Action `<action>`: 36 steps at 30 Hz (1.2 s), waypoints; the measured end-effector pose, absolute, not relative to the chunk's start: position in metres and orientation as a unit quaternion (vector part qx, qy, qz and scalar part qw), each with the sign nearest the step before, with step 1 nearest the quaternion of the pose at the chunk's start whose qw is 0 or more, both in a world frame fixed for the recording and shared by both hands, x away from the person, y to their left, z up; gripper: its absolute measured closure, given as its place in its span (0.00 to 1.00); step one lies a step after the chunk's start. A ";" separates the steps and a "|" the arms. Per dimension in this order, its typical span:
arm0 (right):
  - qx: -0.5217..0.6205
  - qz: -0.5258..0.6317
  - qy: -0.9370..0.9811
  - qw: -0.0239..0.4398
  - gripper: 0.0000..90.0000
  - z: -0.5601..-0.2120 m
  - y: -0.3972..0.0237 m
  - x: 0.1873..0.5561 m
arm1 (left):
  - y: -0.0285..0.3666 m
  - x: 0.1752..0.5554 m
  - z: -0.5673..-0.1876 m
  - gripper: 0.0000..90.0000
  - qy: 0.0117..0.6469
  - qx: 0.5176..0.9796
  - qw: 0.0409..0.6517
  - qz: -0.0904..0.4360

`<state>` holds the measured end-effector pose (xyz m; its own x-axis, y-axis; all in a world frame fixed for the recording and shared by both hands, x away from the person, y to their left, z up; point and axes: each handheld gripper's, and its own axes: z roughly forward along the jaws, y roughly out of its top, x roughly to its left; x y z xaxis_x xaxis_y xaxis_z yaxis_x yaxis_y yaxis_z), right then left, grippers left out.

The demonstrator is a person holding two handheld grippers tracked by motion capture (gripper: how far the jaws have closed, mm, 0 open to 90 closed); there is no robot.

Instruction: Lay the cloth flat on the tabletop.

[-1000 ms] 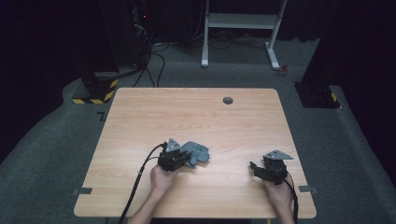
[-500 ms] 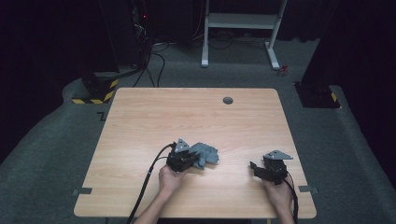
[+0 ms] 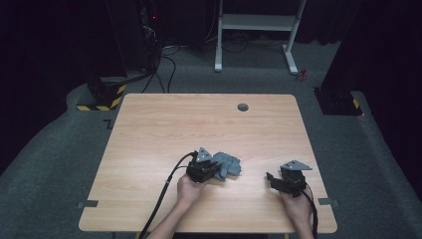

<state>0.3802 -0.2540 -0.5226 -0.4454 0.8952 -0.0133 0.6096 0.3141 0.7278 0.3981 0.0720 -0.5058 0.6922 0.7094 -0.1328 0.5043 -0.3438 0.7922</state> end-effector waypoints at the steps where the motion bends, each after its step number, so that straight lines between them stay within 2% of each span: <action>1: 0.481 0.334 0.782 0.214 0.39 -0.523 -0.254 0.380 | 0.070 0.399 -0.507 0.91 0.373 0.812 0.433 0.117; 7: 0.481 0.334 0.782 0.214 0.39 -0.523 -0.254 0.380 | 0.067 0.401 -0.511 0.87 0.372 0.817 0.426 0.111; 13: 0.479 0.334 0.783 0.215 0.39 -0.523 -0.254 0.380 | 0.066 0.400 -0.511 0.72 0.368 0.820 0.425 0.110; 17: 0.479 0.334 0.783 0.215 0.40 -0.523 -0.250 0.380 | 0.065 0.400 -0.505 0.66 0.366 0.818 0.426 0.122; 19: 0.477 0.335 0.784 0.215 0.46 -0.522 -0.247 0.379 | 0.063 0.401 -0.503 0.64 0.367 0.817 0.428 0.122; 22: 0.460 0.342 0.791 0.213 0.62 -0.522 -0.238 0.377 | 0.059 0.403 -0.501 0.63 0.364 0.819 0.425 0.124; 25: 0.431 0.352 0.805 0.204 0.71 -0.521 -0.220 0.377 | 0.053 0.405 -0.500 0.63 0.358 0.826 0.418 0.125; 28: 0.410 0.374 0.810 0.190 0.74 -0.520 -0.200 0.381 | 0.047 0.407 -0.502 0.66 0.355 0.831 0.409 0.127; 36: 0.380 0.383 0.826 0.165 0.79 -0.520 -0.167 0.388 | 0.045 0.408 -0.503 0.87 0.350 0.838 0.401 0.124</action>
